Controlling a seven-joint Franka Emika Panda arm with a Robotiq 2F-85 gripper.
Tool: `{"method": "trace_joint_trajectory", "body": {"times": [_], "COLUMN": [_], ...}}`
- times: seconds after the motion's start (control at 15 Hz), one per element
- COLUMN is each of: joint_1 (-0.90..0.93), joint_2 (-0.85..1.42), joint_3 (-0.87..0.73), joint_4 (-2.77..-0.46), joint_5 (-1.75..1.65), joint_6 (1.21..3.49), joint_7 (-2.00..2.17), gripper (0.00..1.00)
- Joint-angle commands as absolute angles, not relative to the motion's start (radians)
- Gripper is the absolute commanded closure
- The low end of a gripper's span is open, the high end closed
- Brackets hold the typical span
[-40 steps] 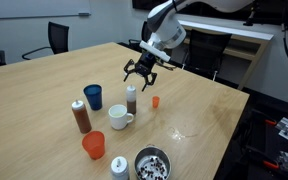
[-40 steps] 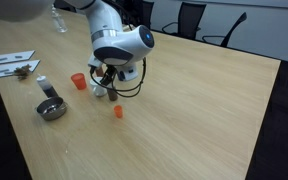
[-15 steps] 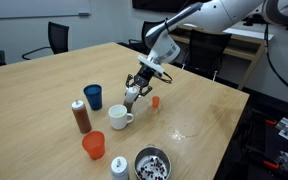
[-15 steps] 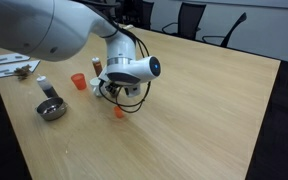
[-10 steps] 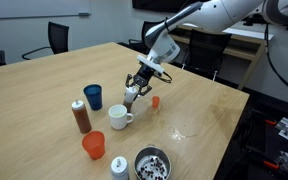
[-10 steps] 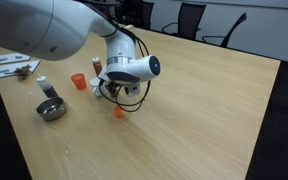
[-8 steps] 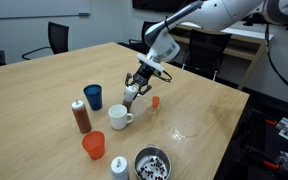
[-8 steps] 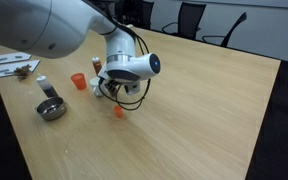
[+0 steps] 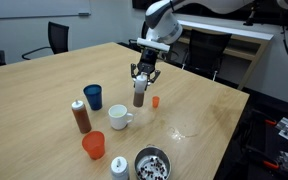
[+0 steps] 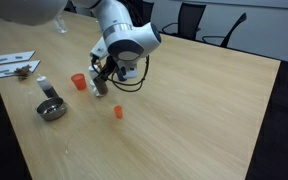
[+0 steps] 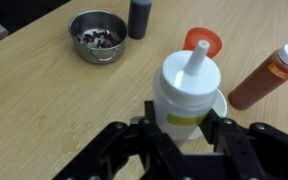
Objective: Move the bottle on the right backwards
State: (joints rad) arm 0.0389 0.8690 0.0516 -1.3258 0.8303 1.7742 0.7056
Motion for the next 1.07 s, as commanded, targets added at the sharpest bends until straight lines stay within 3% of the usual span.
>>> {"method": "trace_joint_trajectory", "body": {"times": [0.0,1.0], "joint_1": [0.051,0.13], "joint_2": [0.784,0.589], "joint_3": [0.037,0.078], "joint_4": [-1.362,-1.786], "joint_5": [0.735,0.496], "joint_6": [1.621,1.564], "joint_7": [0.743,0.095], "gripper": [0.79,0.79]}}
